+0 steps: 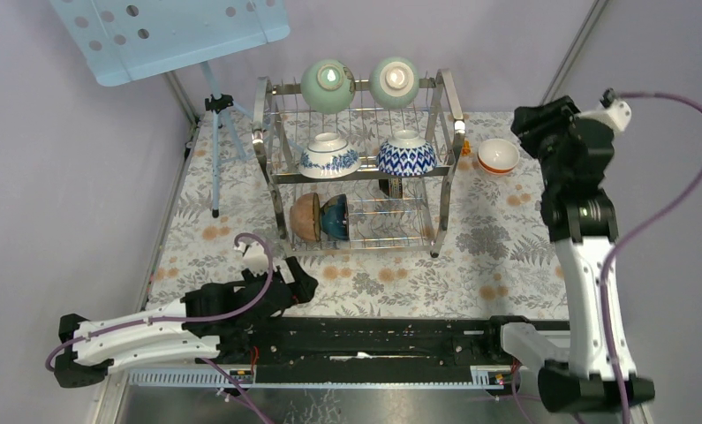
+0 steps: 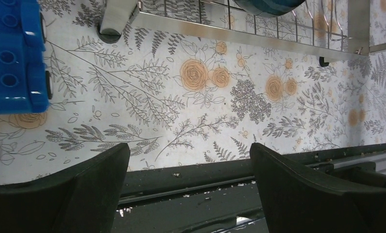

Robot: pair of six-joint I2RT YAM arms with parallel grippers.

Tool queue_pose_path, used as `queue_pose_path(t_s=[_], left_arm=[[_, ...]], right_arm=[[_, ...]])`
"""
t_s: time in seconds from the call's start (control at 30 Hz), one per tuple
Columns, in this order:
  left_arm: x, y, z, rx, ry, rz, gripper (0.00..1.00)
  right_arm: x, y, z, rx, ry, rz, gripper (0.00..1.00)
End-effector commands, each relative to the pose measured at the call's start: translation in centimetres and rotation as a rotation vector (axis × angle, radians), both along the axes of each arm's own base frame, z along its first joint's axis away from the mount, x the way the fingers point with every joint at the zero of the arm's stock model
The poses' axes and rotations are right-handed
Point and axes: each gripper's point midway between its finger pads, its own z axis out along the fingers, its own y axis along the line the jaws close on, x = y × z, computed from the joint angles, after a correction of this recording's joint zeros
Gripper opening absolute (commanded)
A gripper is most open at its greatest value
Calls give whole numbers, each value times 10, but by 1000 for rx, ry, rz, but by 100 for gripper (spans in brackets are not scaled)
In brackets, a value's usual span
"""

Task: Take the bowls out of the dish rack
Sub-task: Pick up the bowl from the dish rack.

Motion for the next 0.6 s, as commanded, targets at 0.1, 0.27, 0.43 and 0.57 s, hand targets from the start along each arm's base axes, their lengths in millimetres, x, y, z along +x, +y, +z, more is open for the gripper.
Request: queue_pose_path(t_s=[0.1,0.27,0.43,0.57], left_arm=[[12,10,31,13,-70,51,99],[16,15,45,9,-86,86,99],[15,29,47,-30,-56,173,99],[12,36,50,-116,-47,203,99]], right_arm=[[-93,24,-9,-24,-17,115,56],[-146,58,-37,55,-27,302,56],[-178,104,-89,204,8,560,61],[-193,135,-130,306,57,746,64]])
